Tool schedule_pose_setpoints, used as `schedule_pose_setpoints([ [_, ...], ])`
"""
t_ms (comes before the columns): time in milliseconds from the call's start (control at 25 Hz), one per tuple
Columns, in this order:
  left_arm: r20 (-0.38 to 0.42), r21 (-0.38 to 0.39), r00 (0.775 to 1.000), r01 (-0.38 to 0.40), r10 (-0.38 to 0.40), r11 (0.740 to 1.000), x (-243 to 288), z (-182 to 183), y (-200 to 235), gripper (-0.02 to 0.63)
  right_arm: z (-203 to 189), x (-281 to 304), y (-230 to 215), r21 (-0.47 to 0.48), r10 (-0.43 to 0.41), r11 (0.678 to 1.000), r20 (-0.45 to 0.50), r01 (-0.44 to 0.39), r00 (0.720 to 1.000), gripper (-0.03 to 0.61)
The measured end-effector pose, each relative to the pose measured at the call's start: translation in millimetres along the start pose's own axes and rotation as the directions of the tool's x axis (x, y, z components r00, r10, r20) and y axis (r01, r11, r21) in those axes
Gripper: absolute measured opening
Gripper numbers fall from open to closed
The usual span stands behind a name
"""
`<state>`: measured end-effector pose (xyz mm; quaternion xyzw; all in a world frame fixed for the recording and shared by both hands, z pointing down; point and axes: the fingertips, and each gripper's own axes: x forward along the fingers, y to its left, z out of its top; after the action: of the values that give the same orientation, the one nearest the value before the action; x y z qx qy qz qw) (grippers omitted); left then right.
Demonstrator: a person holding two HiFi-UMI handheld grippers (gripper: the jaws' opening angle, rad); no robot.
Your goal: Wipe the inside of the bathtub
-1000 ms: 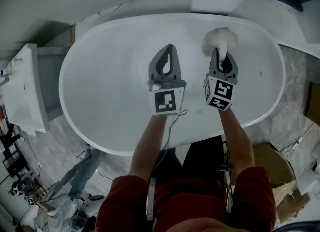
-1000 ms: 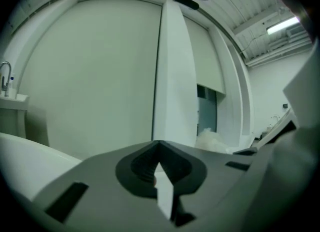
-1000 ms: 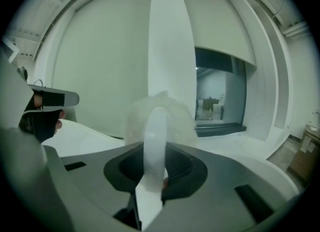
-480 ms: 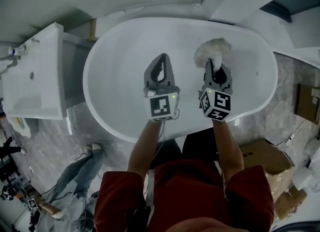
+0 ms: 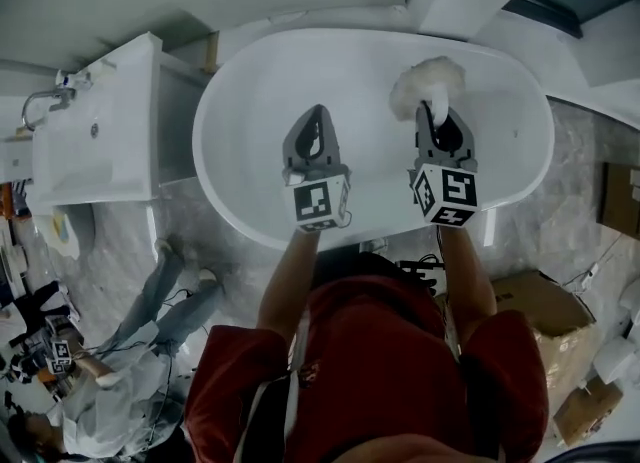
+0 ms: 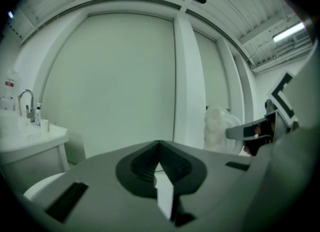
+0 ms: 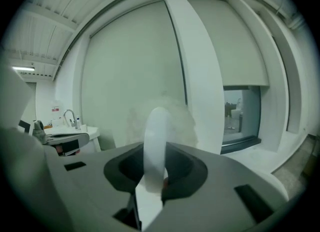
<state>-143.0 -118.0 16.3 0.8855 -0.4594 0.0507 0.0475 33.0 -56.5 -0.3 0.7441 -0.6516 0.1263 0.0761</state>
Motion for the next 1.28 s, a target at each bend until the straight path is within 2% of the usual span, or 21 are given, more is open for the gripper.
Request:
schedule_pose_setpoints([
  [200, -0.001, 0.023, 1.000, -0.007, 0.007, 1.000, -44.9, 21.2, -44.2, 0.015, 15.7, -69.0, -29.3, -0.001, 0.007, 1.000, 0.034, -0.007, 0.999, 0.091],
  [320, 0.011, 0.049, 1.000, -0.006, 0.006, 0.999, -62.6, 36.9, -51.3, 0.015, 20.0, -88.0, -25.8, 0.028, 0.057, 0.998, 0.037, -0.058, 0.998, 0.092],
  [480, 0.040, 0.078, 0.999, -0.006, 0.003, 0.997, -83.7, 59.9, -62.6, 0.015, 29.9, -113.1, -22.9, 0.011, 0.073, 0.997, 0.055, -0.074, 0.996, 0.092],
  [640, 0.078, 0.097, 0.996, 0.027, -0.034, 0.995, -108.9, 72.0, -89.1, 0.015, 38.0, -155.8, -20.9, -0.007, 0.079, 0.997, 0.097, -0.079, 0.992, 0.092],
  [840, 0.139, 0.110, 0.988, 0.047, -0.062, 0.993, -169.8, 61.3, -92.1, 0.015, 18.7, -213.0, 18.3, -0.056, 0.096, 0.995, 0.151, -0.088, 0.984, 0.092],
  [1000, 0.190, 0.105, 0.977, 0.080, -0.099, 0.991, -207.3, 75.5, -102.7, 0.015, 19.8, -252.2, 37.4, -0.080, 0.109, 0.992, 0.186, -0.096, 0.977, 0.092],
  [1160, 0.239, 0.065, 0.965, 0.097, -0.109, 0.993, -233.3, 83.6, -67.6, 0.015, 20.3, -257.4, 88.7, -0.113, 0.097, 0.991, 0.232, -0.072, 0.968, 0.092],
  [1280, 0.273, 0.054, 0.946, 0.165, -0.174, 0.985, -250.9, 83.3, -37.6, 0.015, 24.9, -260.2, 133.0, -0.129, 0.078, 0.991, 0.277, -0.043, 0.958, 0.092],
])
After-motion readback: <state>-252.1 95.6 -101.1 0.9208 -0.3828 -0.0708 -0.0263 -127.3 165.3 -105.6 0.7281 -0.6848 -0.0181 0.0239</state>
